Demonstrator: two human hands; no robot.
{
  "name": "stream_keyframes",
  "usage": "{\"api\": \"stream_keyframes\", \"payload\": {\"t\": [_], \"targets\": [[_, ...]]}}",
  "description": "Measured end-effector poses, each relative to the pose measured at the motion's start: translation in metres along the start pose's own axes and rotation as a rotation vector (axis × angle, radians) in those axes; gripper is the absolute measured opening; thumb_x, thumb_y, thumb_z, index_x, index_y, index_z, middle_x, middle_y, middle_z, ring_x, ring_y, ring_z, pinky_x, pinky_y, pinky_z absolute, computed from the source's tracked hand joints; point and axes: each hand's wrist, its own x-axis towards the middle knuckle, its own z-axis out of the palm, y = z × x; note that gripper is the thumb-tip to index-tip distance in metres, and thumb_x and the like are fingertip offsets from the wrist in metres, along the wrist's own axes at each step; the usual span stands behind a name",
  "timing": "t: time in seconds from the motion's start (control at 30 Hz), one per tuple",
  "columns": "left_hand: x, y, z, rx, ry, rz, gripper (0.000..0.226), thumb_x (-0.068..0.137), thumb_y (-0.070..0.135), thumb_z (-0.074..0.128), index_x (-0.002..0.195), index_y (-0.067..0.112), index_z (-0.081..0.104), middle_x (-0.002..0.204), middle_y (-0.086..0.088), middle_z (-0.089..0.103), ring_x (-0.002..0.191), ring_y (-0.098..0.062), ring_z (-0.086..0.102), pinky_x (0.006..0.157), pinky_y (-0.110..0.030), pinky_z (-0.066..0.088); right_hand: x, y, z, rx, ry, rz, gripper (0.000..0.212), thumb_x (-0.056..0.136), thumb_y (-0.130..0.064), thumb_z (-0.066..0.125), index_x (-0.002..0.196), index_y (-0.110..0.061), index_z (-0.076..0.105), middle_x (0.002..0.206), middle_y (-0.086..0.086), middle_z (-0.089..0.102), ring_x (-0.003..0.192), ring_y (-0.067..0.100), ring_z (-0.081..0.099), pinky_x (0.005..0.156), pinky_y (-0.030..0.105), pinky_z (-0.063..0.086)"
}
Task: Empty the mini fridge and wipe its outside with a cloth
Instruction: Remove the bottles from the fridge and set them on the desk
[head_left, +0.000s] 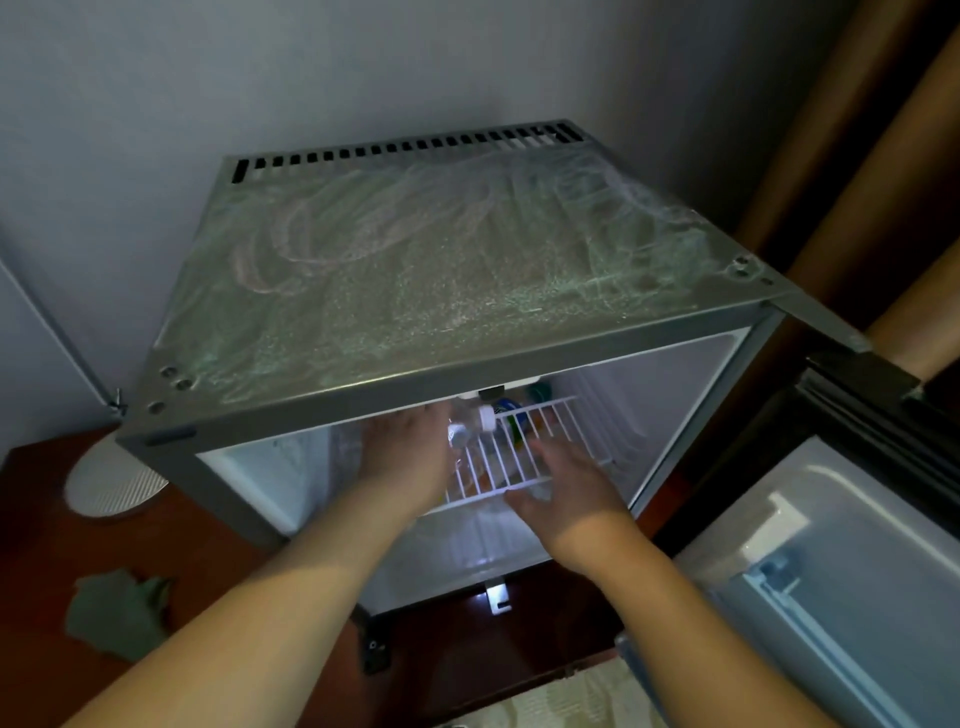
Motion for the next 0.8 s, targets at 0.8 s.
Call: {"api": "stream_keyframes", "payload": {"t": [0.8], "targets": [[-0.059, -0.019, 0.004, -0.246, -0.060, 0.360, 0.058, 0.092, 0.039, 0.066, 0.141, 0.026, 0.039, 0.140, 0.005, 0.048, 0.132, -0.018, 0.041, 0.108, -0.030, 0.027, 0.000, -0.007, 0.014, -0.019, -0.055, -0.063, 0.042, 0.092, -0.029, 0.072, 0.132, -0.035, 0.061, 0.123, -0.017, 0.060, 0.104, -0.006, 0.054, 0.086, 0.012, 0.039]]}}
